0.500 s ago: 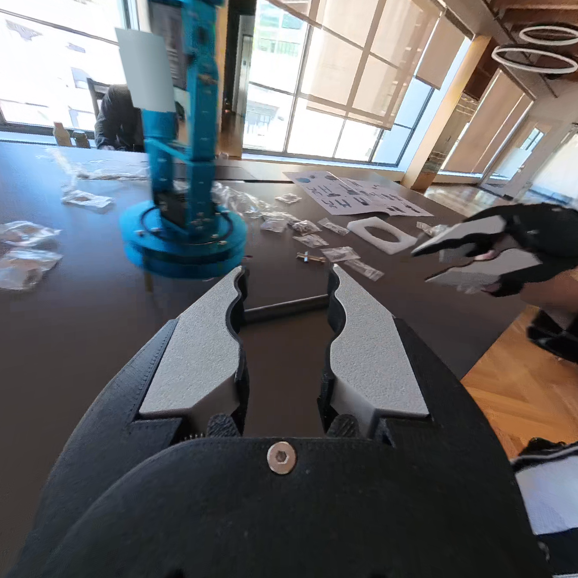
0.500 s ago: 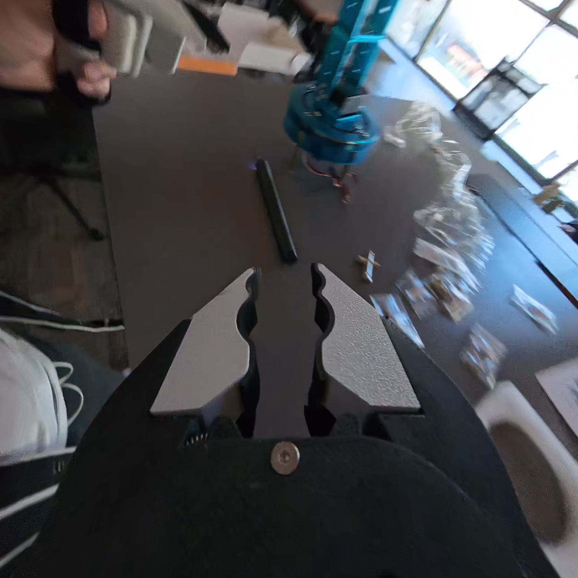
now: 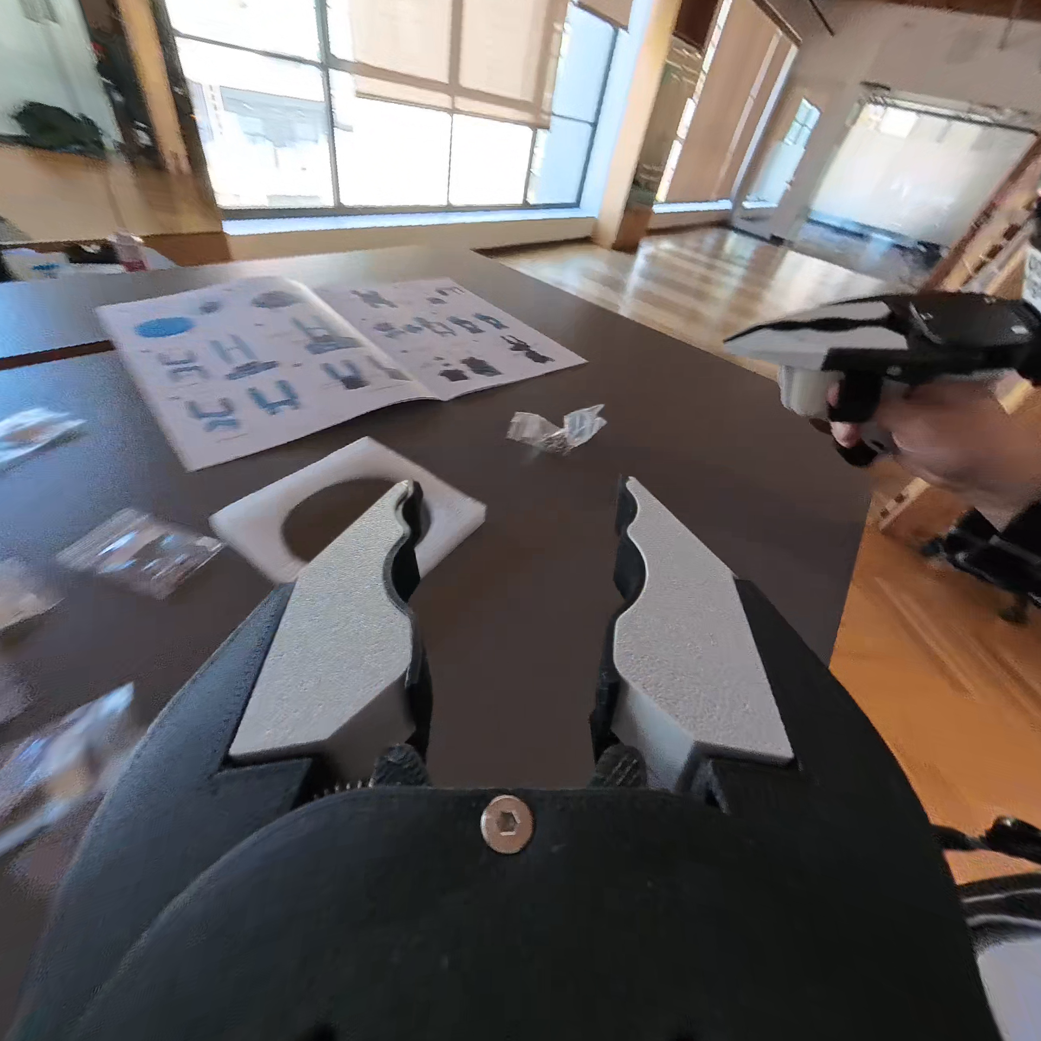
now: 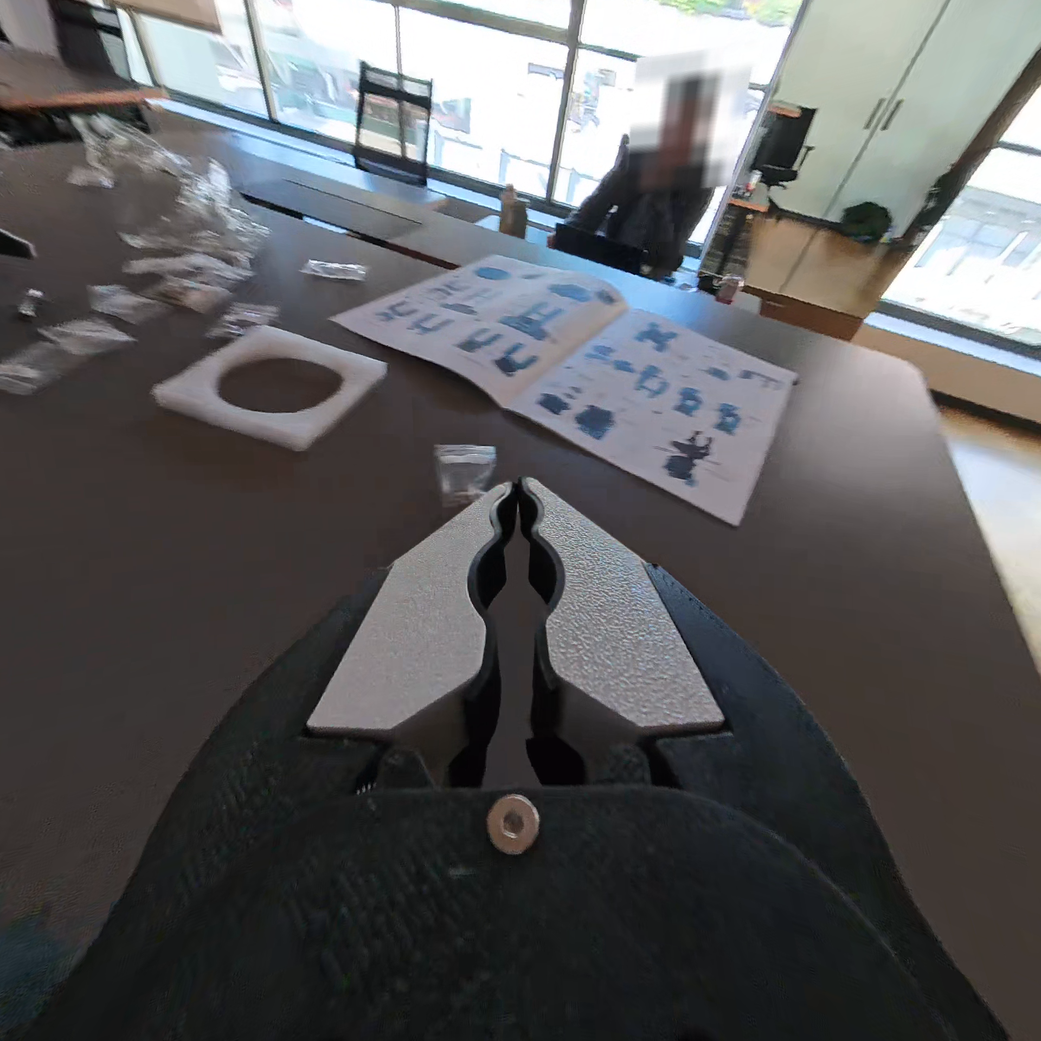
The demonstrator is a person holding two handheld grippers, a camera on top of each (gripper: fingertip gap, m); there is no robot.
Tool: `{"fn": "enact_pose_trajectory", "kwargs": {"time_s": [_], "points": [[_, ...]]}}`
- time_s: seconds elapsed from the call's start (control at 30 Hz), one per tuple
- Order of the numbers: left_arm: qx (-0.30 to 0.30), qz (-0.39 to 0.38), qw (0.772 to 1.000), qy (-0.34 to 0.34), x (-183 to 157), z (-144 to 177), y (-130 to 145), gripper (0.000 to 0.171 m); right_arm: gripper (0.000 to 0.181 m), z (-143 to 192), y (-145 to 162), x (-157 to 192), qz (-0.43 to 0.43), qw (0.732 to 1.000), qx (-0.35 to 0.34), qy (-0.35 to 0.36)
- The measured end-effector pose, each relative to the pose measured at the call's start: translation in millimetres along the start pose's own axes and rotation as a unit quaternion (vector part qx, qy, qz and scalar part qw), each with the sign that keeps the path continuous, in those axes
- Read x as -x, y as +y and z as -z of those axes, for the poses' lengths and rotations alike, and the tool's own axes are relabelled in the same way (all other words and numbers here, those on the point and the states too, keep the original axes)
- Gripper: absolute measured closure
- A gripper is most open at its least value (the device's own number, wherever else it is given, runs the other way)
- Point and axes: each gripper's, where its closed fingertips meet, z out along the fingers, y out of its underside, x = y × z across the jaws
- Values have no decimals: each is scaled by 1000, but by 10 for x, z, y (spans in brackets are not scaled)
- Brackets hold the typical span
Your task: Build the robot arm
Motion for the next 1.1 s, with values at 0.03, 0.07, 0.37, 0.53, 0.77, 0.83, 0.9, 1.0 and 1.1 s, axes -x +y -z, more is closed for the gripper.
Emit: {"fn": "enact_pose_trajectory", "kwargs": {"time_s": [0.03,0.07,0.37,0.53,0.77,0.83,0.9,1.0,1.1], "points": [[9,-5,1000,14,-65,-194,-17,99,181,-63,-2,-152,9,1000,1,8],[13,-14,999,27,-118,-379,-48,98,181,-140,-5,-284,17,1000,1,11],[5,-24,983,180,-815,-1903,-335,79,152,-835,-7,-1328,17,1000,2,-12],[26,25,960,279,-1471,-2317,-212,74,138,-1228,180,-1784,-23,998,15,-65],[43,18,955,292,-1928,-3007,-55,68,110,-1844,320,-2049,2,989,21,-145],[26,29,950,308,-2021,-3079,-78,79,115,-1983,248,-2251,-12,993,-14,-113],[26,23,953,301,-2065,-3132,-43,82,118,-2036,200,-2345,-10,994,-42,-97],[44,28,961,272,-2065,-3198,63,87,126,-2030,177,-2354,24,993,-63,-93],[65,17,969,238,-1963,-3242,179,90,134,-1992,150,-2373,42,992,-81,-83]]}}
